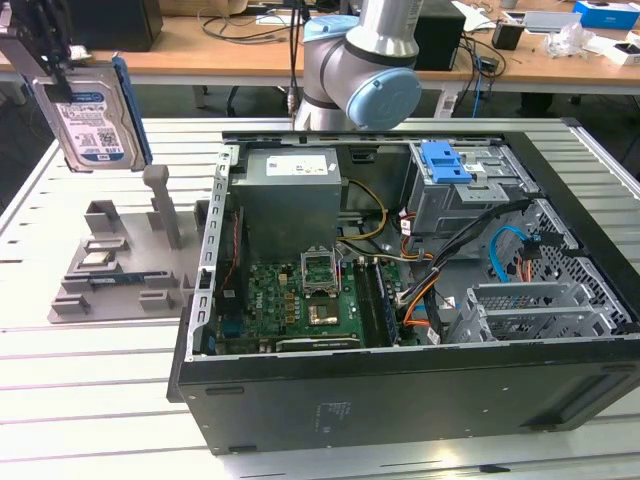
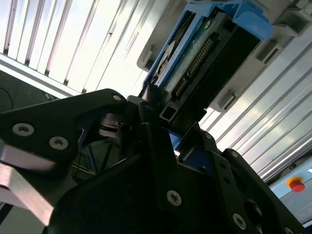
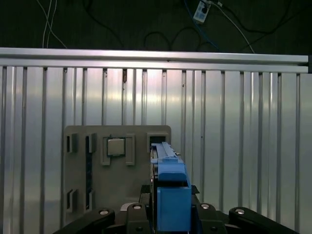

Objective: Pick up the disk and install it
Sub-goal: 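Pick up the disk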

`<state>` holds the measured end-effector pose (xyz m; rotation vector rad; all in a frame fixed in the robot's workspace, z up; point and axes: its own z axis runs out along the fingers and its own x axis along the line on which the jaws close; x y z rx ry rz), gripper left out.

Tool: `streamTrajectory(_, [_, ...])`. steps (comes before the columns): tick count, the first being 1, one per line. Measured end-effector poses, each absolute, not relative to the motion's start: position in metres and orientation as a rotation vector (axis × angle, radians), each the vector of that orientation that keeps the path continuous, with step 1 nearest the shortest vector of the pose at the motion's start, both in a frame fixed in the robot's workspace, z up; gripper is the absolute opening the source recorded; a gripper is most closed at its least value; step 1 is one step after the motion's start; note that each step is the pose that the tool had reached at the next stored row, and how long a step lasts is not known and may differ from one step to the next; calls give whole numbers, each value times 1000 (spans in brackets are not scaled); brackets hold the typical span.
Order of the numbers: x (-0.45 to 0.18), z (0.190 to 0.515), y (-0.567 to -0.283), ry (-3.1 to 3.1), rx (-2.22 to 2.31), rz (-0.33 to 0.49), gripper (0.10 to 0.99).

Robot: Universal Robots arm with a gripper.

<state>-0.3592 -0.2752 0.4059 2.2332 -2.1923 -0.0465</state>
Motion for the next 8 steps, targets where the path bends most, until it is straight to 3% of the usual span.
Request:
streamTrajectory(6, [-359, 416, -275, -2192, 2233, -47, 365])
streamTrajectory(8, [-359, 436, -275, -2192, 2233, -47, 365])
